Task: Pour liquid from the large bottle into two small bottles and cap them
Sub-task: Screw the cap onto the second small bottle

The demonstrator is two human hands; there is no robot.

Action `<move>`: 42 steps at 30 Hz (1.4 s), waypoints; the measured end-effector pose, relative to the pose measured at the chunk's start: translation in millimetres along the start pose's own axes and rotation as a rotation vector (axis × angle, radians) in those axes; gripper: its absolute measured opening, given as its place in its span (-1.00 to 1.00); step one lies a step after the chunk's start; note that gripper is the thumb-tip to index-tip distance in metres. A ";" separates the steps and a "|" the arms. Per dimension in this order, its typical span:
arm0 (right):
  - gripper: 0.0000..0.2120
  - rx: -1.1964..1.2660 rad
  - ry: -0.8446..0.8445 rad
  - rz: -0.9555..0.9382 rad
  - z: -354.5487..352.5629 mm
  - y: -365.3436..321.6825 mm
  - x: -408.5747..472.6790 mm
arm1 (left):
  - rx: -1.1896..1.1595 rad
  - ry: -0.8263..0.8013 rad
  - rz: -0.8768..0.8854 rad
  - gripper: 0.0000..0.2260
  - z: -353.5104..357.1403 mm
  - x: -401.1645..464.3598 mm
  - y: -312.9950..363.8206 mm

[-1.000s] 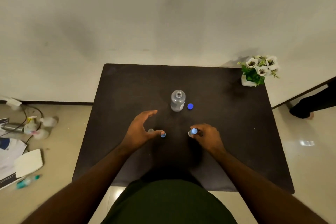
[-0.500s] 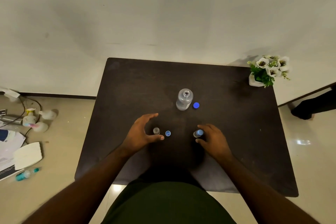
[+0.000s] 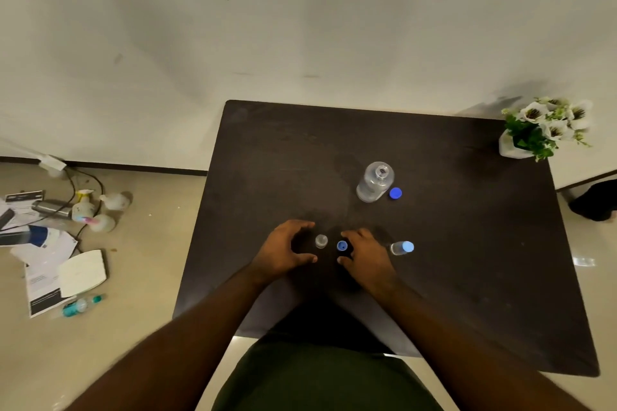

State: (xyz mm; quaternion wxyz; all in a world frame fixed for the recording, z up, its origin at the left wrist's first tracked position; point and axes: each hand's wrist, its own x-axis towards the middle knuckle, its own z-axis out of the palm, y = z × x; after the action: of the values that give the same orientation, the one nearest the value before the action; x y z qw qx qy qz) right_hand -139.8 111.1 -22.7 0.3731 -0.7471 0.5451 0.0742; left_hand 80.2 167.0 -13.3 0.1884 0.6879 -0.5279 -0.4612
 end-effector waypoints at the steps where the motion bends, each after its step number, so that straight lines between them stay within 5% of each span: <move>1: -0.42 -0.012 -0.005 0.011 3.3 0.3 4.9 | 0.010 -0.009 0.006 -0.32 0.0 3.3 -2.4; 14: -0.81 0.119 0.168 0.059 13.2 1.1 -3.9 | 0.055 -0.023 0.079 -0.37 2.5 22.2 -14.4; 30: -0.64 0.337 0.358 0.010 2.5 18.9 -100.3 | 0.050 0.038 0.206 -0.67 27.0 37.7 -19.4; 42: -0.64 0.462 0.457 -0.100 -52.7 -16.0 -99.0 | -0.150 0.166 0.257 -0.62 -1.8 14.7 39.6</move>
State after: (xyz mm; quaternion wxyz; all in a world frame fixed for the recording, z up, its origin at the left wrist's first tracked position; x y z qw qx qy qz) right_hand -180.5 154.6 73.6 0.4039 -0.6660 0.5797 -0.2393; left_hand 60.1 138.7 10.8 0.3396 0.6343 -0.5584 -0.4129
